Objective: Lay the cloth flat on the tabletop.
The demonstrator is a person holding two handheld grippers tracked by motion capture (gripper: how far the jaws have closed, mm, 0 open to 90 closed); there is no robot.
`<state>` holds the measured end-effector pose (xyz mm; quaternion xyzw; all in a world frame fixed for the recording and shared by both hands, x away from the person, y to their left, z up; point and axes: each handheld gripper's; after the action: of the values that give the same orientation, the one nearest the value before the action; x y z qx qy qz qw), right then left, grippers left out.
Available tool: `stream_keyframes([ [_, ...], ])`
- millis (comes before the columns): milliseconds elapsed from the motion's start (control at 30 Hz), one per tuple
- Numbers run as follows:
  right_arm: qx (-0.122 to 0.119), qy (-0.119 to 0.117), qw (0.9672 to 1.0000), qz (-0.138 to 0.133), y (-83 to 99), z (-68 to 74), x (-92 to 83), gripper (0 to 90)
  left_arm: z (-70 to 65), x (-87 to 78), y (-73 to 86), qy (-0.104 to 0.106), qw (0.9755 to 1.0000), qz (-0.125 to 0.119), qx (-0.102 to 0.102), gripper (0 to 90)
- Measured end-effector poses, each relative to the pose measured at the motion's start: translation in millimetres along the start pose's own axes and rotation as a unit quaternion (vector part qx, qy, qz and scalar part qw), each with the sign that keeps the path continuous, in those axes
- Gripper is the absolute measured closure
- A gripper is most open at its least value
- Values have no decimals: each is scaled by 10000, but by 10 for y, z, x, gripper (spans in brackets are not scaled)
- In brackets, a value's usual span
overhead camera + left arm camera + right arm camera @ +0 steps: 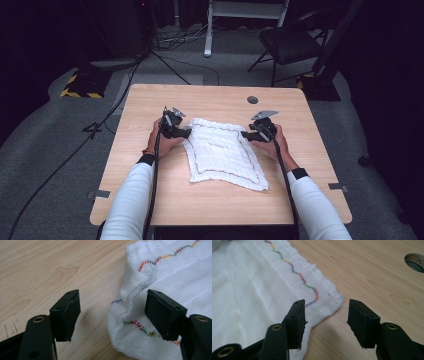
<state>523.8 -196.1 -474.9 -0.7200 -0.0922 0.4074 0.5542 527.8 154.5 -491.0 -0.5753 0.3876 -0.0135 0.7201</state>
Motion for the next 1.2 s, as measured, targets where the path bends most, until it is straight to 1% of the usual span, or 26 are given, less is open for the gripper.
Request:
stream_keyframes([
  [33,0,0,10000,0,0,0,0,483,16,2,7,4,10000,8,-37,289],
  [100,39,87,9999,70,-25,-9,105,484,40,14,22,-5,9999,2,-160,288],
  [133,129,159,9997,116,-40,-34,165,483,47,15,24,3,9999,-4,-158,289],
  [167,179,162,9997,106,-42,-52,193,483,51,19,29,21,9998,2,-174,290],
  [200,179,162,9997,106,-42,-52,193,483,50,27,33,21,9998,6,-206,290],
  [267,336,143,9992,136,-46,-90,256,480,44,41,34,19,9997,-17,-263,289],
  [333,402,116,9989,198,-46,-95,304,471,41,47,35,36,9995,-18,-305,292],
  [400,369,88,9988,311,-43,-75,362,466,54,47,42,71,9994,-24,-337,294],
  [433,329,97,9988,344,-42,-66,377,461,64,47,51,91,9991,-39,-403,294],
  [500,359,95,9987,338,-44,-65,392,459,73,48,60,118,9991,-75,-395,288],
  [567,445,75,9984,337,-38,-82,395,469,71,50,62,122,9991,-88,-402,283],
  [600,463,41,9984,313,-32,-91,393,476,69,51,64,126,9991,-95,-402,281],
  [633,446,9,9985,319,-34,-98,385,575,70,51,63,133,9991,-93,-397,283],
  [667,446,9,9985,319,-34,-98,385,575,69,50,61,137,9991,-82,-389,283],
  [700,463,-54,9984,328,-39,-91,380,627,68,46,59,193,9991,-98,-361,298],
  [733,436,-139,9984,325,-42,-84,379,684,65,38,54,316,9990,-105,-305,364],
  [767,418,-184,9984,338,-46,-72,378,729,49,38,46,353,9989,-108,-274,419],
  [800,398,-258,9983,343,-50,-64,379,768,37,41,42,408,9985,-132,-331,469],
  [867,388,-311,9981,357,-55,-55,378,816,25,40,35,516,9981,-137,-319,582],
  [933,330,-315,9982,383,-57,-54,368,843,13,37,30,634,9975,-131,-283,676],
  [1000,217,-225,9988,388,-64,-53,329,853,4,32,24,676,9974,-101,-218,757],
  [1033,179,-199,9990,357,-64,-59,308,855,-12,27,18,691,9974,-92,-170,786],
  [1067,145,-172,9992,320,-68,-70,277,855,-33,21,10,662,9977,-114,-89,808],
  [1100,110,-144,9995,275,-75,-83,238,857,-50,12,-2,676,9976,-149,-28,822],
  [1167,92,-90,9998,141,-96,-113,140,858,-80,-27,-45,747,9969,-252,57,843],
  [1200,10,-10,10000,-6,-132,-143,10,858,-107,-56,-78,774,9964,-343,89,848],
])
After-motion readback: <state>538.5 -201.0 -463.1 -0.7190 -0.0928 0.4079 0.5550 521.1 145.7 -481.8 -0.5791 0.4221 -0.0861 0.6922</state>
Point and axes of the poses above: each handheld gripper's, and its own axes: x roughly forward along the jaws, y roughly out of its underside, z roughly to its left, and after that the axes turned 15 degrees about -z, right-handed
